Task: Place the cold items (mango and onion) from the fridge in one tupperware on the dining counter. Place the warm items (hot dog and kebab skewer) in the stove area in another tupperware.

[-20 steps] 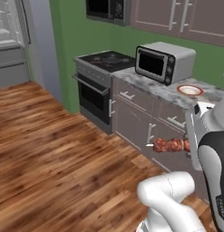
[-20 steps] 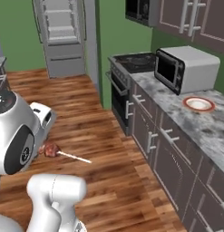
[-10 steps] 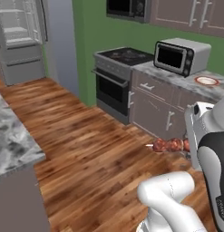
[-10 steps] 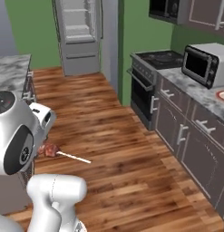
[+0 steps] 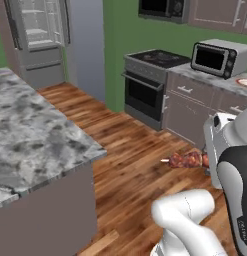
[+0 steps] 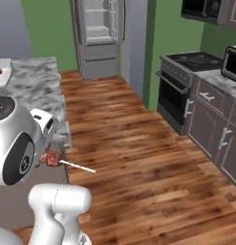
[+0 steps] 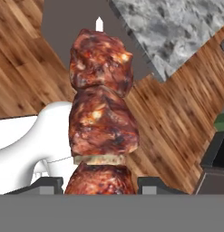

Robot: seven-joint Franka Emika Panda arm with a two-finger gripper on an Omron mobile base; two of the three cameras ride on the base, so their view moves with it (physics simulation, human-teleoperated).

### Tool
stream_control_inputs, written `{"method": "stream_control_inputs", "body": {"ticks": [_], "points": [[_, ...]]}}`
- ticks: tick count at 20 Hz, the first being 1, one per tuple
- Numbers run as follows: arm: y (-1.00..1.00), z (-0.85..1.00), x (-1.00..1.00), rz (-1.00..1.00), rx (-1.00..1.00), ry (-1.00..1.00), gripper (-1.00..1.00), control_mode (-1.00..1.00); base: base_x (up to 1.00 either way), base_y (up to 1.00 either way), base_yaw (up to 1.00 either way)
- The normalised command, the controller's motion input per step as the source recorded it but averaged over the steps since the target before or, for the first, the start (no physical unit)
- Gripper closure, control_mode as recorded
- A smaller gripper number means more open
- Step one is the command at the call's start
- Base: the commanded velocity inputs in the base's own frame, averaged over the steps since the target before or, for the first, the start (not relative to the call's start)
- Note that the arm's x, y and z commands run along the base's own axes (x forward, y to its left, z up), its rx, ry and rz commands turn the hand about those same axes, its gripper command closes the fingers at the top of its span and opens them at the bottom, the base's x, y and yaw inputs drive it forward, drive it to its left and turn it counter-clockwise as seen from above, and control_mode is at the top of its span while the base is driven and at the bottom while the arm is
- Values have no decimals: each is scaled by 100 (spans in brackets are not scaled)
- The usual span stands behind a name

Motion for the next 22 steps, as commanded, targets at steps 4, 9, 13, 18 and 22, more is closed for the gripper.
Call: {"method": "stream_control_inputs", "body": {"ticks": [4,9,13,18,22], "points": [[0,0,0,0,0,0,100,100,0,100,-11],[0,0,0,0,0,0,100,100,0,100,-15],[0,0,0,0,0,0,100,100,0,100,-17],[0,0,0,0,0,0,100,100,0,100,-17],[0,0,0,0,0,0,100,100,0,100,-17]]}}
